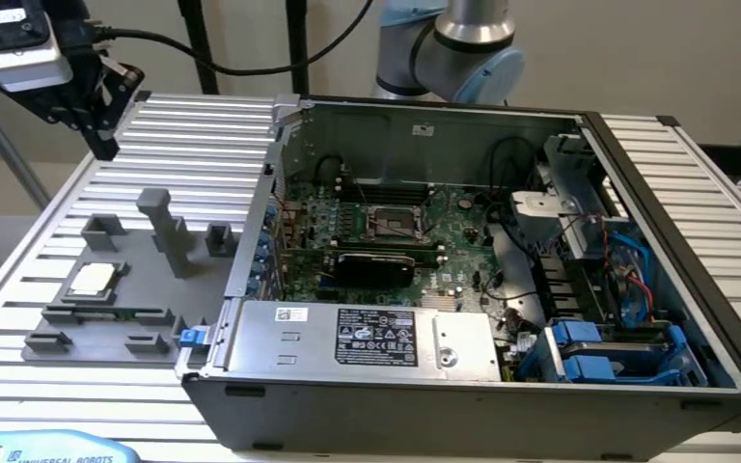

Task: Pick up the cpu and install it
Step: 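Reach for the cpu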

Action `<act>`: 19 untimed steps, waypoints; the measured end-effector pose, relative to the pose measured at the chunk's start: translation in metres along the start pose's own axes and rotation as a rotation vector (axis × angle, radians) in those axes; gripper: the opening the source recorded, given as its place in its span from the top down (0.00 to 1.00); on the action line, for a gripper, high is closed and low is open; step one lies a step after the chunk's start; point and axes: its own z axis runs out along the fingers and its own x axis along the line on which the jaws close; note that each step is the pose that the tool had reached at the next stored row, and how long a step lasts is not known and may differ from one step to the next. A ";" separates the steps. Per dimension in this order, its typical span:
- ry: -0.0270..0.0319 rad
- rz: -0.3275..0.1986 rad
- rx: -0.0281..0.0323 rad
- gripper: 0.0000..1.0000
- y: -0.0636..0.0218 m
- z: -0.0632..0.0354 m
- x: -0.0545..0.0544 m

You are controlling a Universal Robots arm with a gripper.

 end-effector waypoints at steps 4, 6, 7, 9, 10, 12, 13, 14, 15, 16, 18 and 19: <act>0.0000 0.000 0.0000 0.89 -0.0028 0.0045 0.018; 0.0000 0.000 -0.0001 0.89 -0.0043 0.0071 0.027; 0.0000 0.000 0.0000 0.89 -0.0050 0.0084 0.032; -0.0001 0.000 -0.0001 0.89 -0.0065 0.0112 0.041; 0.0000 0.000 0.0000 0.89 -0.0072 0.0125 0.045; 0.0000 0.000 -0.0001 0.89 -0.0087 0.0153 0.054; 0.0000 0.000 0.0000 0.89 -0.0095 0.0168 0.059; 0.0000 0.000 0.0000 0.89 -0.0103 0.0183 0.064; -0.0001 0.000 -0.0001 0.89 -0.0112 0.0197 0.068; -0.0001 0.000 -0.0001 0.89 -0.0125 0.0210 0.073; 0.0001 0.000 0.0000 0.89 -0.0143 0.0221 0.079; 0.0002 0.000 0.0001 0.89 -0.0144 0.0221 0.080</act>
